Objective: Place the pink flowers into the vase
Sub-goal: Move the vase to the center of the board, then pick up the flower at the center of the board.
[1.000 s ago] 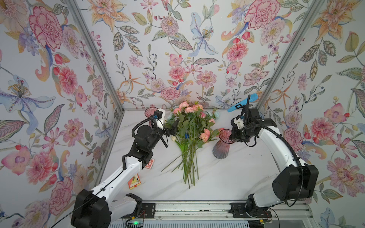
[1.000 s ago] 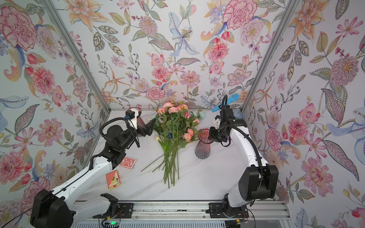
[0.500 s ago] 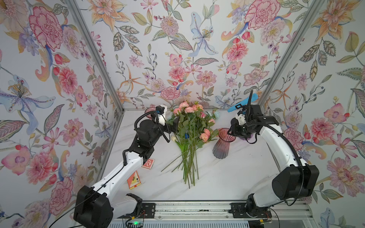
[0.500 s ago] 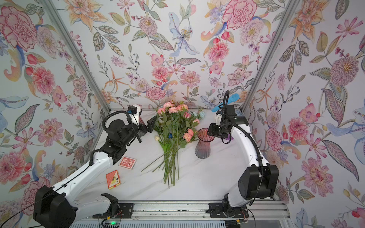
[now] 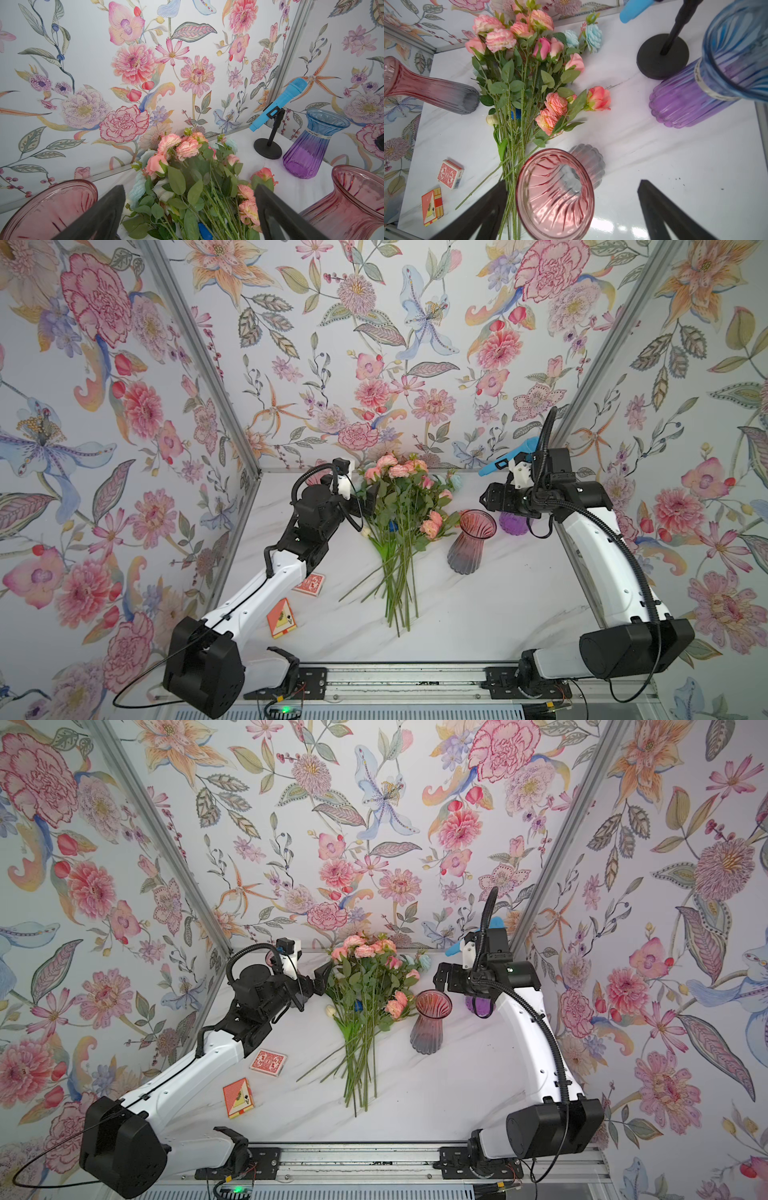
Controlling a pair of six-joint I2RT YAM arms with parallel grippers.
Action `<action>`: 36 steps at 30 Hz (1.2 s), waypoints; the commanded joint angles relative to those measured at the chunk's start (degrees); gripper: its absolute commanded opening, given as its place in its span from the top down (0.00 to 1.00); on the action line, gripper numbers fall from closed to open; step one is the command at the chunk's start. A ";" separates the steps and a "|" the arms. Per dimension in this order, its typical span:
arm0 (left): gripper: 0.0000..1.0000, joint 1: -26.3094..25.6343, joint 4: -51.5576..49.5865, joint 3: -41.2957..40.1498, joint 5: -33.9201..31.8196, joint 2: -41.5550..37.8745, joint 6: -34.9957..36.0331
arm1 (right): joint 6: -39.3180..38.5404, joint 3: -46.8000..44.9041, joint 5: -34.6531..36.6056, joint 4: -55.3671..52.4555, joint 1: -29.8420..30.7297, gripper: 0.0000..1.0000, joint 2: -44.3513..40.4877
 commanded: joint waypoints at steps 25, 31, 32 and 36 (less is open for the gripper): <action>0.00 -6.00 -11.97 19.62 3.78 31.81 -18.90 | -5.31 2.09 7.75 8.46 10.83 0.01 5.37; 0.04 -6.72 -17.48 25.82 1.79 38.69 -22.36 | -4.52 -4.26 6.46 10.48 8.81 0.01 1.16; 0.04 -6.67 -18.47 26.80 1.43 39.85 -22.71 | -4.49 -4.80 6.23 10.44 8.42 0.01 0.57; 0.07 -6.67 -19.95 29.00 2.04 42.49 -24.99 | -4.68 -6.70 5.56 10.79 7.06 0.00 -1.03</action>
